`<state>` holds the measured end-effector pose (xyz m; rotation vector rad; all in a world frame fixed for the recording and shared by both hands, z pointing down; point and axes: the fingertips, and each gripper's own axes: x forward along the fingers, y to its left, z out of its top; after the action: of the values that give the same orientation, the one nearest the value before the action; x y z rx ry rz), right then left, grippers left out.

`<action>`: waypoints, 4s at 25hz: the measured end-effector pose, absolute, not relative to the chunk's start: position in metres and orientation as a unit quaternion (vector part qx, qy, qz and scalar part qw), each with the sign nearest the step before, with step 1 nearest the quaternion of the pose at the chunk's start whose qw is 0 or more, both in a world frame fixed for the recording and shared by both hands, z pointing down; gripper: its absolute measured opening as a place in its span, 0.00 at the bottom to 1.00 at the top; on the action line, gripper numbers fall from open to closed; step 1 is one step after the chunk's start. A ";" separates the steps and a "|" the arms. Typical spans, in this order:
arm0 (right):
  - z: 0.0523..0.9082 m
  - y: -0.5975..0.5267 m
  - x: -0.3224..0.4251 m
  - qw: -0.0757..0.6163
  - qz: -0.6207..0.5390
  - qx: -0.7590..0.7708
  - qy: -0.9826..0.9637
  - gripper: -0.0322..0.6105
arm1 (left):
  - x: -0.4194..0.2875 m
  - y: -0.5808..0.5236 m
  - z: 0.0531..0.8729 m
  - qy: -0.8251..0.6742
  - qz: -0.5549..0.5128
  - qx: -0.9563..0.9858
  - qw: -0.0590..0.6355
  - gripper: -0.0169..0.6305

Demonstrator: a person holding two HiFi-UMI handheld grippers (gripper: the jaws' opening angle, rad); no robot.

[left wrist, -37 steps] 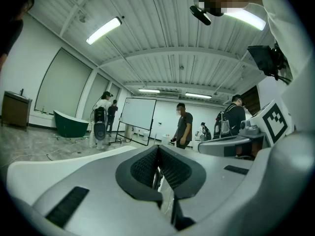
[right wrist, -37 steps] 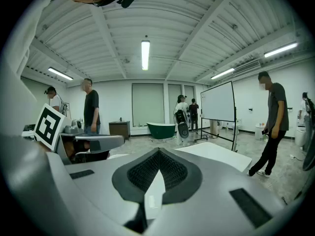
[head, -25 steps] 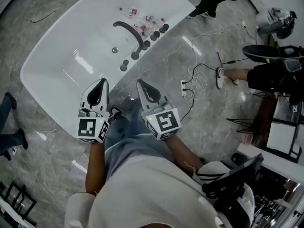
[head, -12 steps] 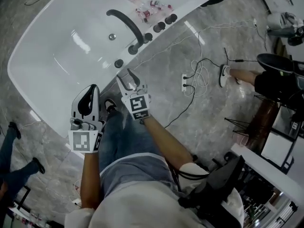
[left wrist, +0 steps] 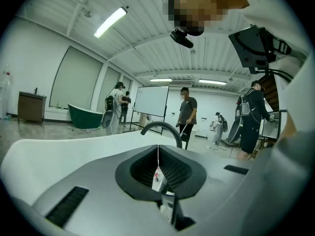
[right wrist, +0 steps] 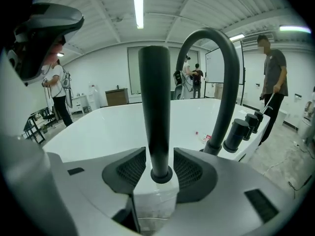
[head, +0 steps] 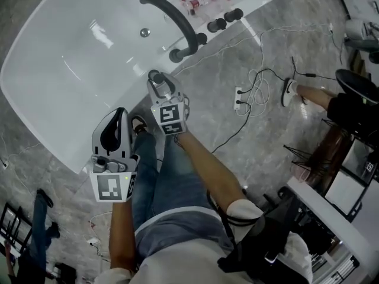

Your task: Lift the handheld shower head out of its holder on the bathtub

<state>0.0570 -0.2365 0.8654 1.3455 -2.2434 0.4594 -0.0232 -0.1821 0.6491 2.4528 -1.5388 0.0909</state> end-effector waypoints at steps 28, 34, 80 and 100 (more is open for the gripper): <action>0.744 -0.210 0.054 0.200 0.114 0.491 -0.840 0.26 | -0.054 -0.196 0.637 -0.560 0.031 0.818 0.127 0.05; 0.650 -0.197 0.049 0.186 0.096 0.490 -0.846 0.26 | -0.056 -0.194 0.572 -0.546 0.028 0.830 0.113 0.05; 0.101 0.016 0.013 0.079 0.042 0.500 -0.861 0.26 | -0.099 -0.023 0.129 -0.450 -0.057 0.890 0.044 0.05; 0.136 0.047 0.008 0.101 0.059 0.497 -0.860 0.26 | -0.089 0.021 0.146 -0.423 -0.032 0.903 0.072 0.05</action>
<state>0.0082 0.0469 0.1361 1.4674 -2.5409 0.1731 -0.0893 0.0210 0.1456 2.7132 -1.2727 -0.0957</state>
